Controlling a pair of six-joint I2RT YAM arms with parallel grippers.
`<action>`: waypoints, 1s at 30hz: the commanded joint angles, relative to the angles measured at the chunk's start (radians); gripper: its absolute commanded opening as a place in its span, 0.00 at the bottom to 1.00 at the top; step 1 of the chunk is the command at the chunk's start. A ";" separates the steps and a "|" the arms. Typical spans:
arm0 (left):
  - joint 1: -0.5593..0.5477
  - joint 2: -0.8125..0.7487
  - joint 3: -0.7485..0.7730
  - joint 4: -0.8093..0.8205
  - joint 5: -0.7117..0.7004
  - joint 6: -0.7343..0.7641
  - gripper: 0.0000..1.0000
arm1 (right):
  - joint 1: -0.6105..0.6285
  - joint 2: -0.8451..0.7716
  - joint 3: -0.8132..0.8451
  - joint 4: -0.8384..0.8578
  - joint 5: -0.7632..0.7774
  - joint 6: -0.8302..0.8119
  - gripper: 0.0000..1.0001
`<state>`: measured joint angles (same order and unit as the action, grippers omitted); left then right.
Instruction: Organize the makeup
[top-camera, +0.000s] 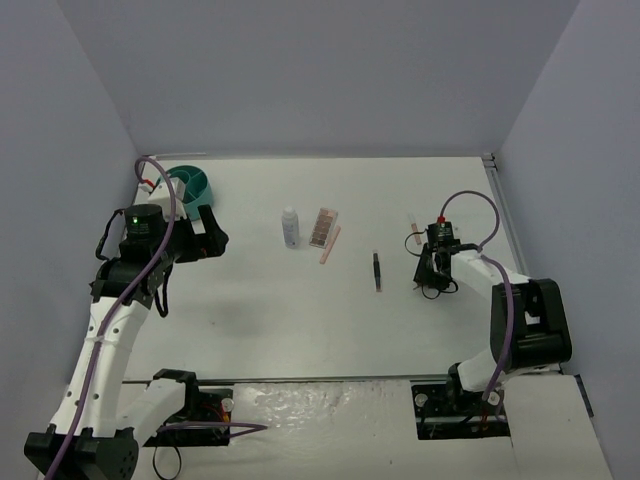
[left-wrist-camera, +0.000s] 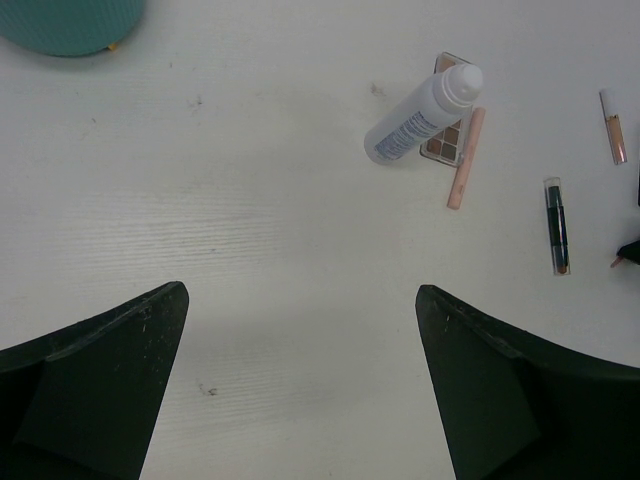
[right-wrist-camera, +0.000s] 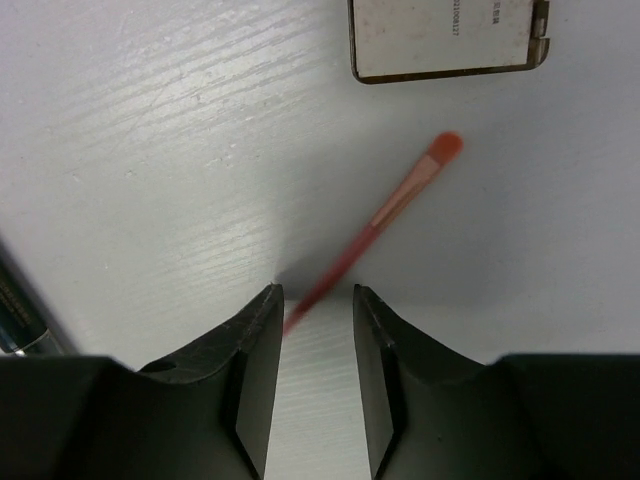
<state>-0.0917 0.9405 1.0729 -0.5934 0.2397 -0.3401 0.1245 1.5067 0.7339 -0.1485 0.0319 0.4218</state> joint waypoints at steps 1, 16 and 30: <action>0.001 0.008 0.033 0.064 0.019 0.004 0.97 | 0.010 -0.011 -0.014 -0.052 0.050 0.042 0.26; 0.000 0.032 0.042 0.085 0.138 -0.034 0.97 | 0.178 -0.161 0.022 -0.033 0.098 0.080 0.00; -0.126 0.091 0.053 0.389 0.386 -0.328 0.97 | 0.700 -0.363 0.071 0.591 -0.107 -0.215 0.00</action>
<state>-0.1401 1.0127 1.0676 -0.3683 0.5832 -0.5745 0.7432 1.1167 0.7809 0.1334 0.0562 0.3492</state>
